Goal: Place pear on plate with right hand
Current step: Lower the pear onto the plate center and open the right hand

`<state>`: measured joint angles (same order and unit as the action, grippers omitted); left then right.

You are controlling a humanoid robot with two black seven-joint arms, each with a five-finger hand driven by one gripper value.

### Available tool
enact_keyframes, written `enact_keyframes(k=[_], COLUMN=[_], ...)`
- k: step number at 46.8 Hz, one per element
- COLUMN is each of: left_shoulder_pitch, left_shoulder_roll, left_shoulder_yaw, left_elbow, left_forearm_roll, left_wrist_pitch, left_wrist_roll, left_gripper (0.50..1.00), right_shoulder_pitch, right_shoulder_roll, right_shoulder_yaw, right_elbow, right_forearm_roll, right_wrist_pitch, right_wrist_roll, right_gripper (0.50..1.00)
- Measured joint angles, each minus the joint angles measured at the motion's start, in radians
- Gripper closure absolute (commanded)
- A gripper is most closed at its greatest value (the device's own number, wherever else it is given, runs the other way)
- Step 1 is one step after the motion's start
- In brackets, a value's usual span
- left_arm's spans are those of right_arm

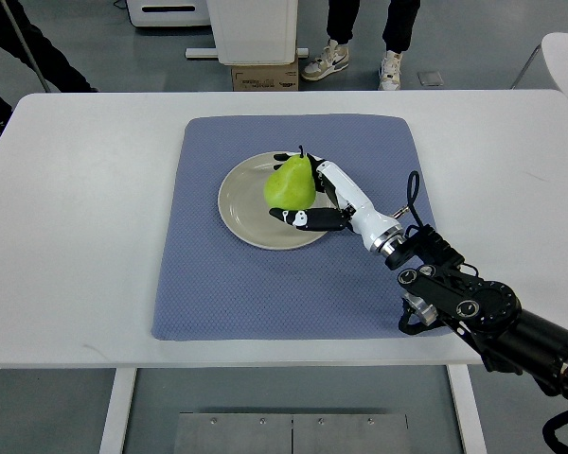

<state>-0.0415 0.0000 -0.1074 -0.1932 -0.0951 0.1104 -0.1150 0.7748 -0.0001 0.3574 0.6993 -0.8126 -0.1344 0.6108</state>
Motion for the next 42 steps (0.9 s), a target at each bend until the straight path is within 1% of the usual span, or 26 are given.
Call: enact_keyframes(k=[6,13,25,26,27,30,32,33,35,42], left_shoulder_pitch=[0.0,0.0,0.0,0.0,0.0,0.0,0.0,0.0,0.0,0.0], left_shoulder_roll=[0.0,0.0,0.0,0.0,0.0,0.0,0.0,0.0,0.0,0.0], left_shoulder_yaw=[0.0,0.0,0.0,0.0,0.0,0.0,0.0,0.0,0.0,0.0], left_elbow=[0.0,0.0,0.0,0.0,0.0,0.0,0.0,0.0,0.0,0.0], left_forearm_roll=[0.0,0.0,0.0,0.0,0.0,0.0,0.0,0.0,0.0,0.0], left_wrist_pitch=[0.0,0.0,0.0,0.0,0.0,0.0,0.0,0.0,0.0,0.0], left_wrist_roll=[0.0,0.0,0.0,0.0,0.0,0.0,0.0,0.0,0.0,0.0], left_gripper=[0.5,0.5,0.5,0.5,0.5,0.5,0.5,0.5,0.5,0.5], right_shoulder_pitch=[-0.001,-0.002,-0.007,-0.009,-0.009,-0.009,-0.009,-0.009,-0.009,-0.01], right_shoulder_roll=[0.0,0.0,0.0,0.0,0.0,0.0,0.0,0.0,0.0,0.0], right_shoulder_yaw=[0.0,0.0,-0.002,-0.002,-0.002,-0.002,-0.002,-0.002,-0.002,-0.001], right_elbow=[-0.002,-0.005,-0.005,-0.005,-0.005,-0.005,-0.005,-0.005,-0.005,-0.005], right_forearm_roll=[0.001,0.001,0.002,0.003,0.003,0.003,0.003,0.003,0.003,0.005], right_wrist_pitch=[-0.002,-0.003,-0.002,-0.002,-0.002,-0.002,-0.002,-0.002,-0.002,-0.002], right_wrist_roll=[-0.001,-0.036,-0.05,-0.052,-0.053,-0.057,-0.059,-0.059,-0.061,-0.061], right_gripper=[1.0,1.0,1.0,0.98,0.936,0.758,0.656,0.63,0.601,0.534])
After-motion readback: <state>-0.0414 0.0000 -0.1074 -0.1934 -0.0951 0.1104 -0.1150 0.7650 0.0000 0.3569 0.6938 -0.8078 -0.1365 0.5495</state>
